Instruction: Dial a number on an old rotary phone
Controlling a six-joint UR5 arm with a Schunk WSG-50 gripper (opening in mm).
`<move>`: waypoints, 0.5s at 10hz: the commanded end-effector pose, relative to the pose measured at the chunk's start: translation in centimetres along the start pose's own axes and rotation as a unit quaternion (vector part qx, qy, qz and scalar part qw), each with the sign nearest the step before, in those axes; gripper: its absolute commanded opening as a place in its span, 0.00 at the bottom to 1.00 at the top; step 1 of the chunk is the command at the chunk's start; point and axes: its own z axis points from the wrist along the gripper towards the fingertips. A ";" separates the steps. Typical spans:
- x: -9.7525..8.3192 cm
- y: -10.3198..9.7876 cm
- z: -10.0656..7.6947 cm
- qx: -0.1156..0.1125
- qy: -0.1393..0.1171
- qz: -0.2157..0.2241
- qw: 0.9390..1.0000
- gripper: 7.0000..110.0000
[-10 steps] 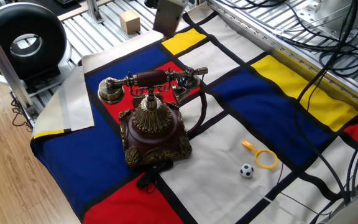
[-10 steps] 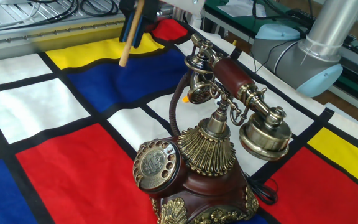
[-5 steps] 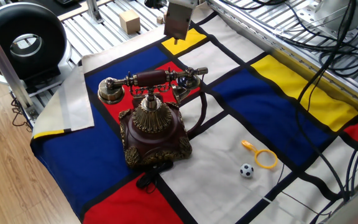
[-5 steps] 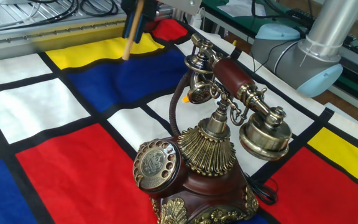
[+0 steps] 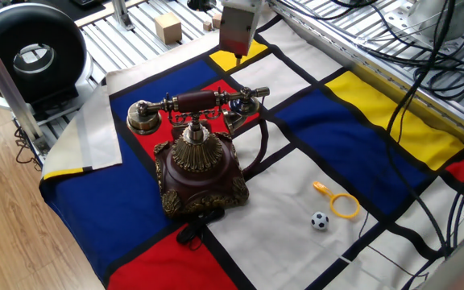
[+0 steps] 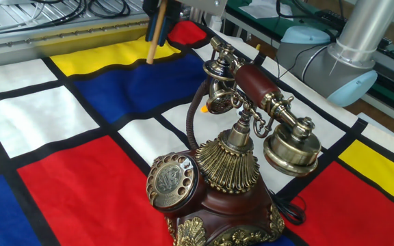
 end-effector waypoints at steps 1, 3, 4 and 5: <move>0.6 1.3 -0.1 -0.026 0.011 0.000 1.000 0.00; -1.5 -2.0 1.3 -0.027 0.012 -0.022 0.999 0.00; -2.7 -4.3 2.5 -0.028 0.014 -0.041 0.999 0.00; -3.7 -6.6 3.4 -0.025 0.015 -0.055 0.998 0.00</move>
